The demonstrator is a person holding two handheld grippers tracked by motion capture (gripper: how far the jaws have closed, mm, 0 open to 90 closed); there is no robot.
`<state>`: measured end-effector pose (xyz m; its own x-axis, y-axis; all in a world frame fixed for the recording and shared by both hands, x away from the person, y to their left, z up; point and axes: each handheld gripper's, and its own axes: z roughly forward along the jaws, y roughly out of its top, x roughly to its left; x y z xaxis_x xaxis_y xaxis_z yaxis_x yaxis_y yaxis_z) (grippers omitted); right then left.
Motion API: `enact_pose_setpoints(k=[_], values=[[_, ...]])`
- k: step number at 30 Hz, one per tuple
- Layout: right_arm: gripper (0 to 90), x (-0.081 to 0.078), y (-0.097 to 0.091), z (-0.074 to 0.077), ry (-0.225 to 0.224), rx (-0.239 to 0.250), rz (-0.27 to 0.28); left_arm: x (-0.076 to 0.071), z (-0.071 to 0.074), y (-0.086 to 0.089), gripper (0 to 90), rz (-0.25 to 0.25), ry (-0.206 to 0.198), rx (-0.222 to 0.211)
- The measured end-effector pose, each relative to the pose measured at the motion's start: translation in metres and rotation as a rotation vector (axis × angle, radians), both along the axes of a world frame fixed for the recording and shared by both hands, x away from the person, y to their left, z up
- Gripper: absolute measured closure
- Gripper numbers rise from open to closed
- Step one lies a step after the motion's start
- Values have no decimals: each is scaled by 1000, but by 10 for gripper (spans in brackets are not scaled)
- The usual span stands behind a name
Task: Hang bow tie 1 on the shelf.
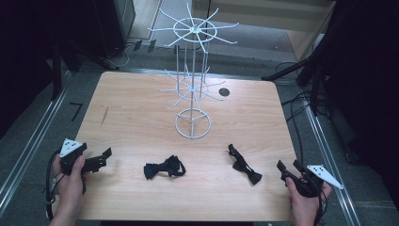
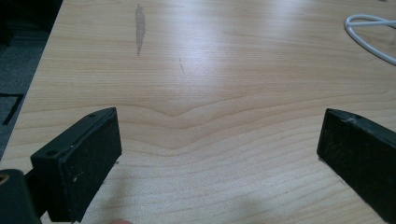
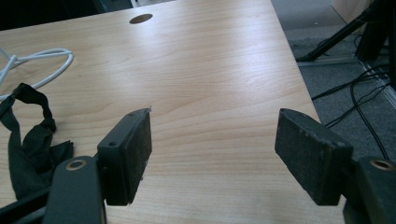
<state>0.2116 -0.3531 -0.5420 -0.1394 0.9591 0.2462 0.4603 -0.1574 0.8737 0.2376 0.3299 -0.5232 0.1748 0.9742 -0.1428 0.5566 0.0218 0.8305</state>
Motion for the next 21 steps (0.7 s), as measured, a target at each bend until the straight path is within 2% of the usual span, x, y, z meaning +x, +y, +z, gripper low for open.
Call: enact_pose_setpoints(k=[2, 9, 14, 21], values=[[283, 0, 2, 1, -9, -14, 10, 0, 0, 0, 2, -2, 1, 4], [299, -2, 15, 9, -43, -8, 43, 0, 0, -1, 1, -3, -3, 4], [306, -3, 29, 14, -43, -34, 75, 0, 0, 0, 2, -5, -1, -4], [315, -6, 45, 20, -55, -21, 112, 0, 0, -1, 2, -4, 0, -1]])
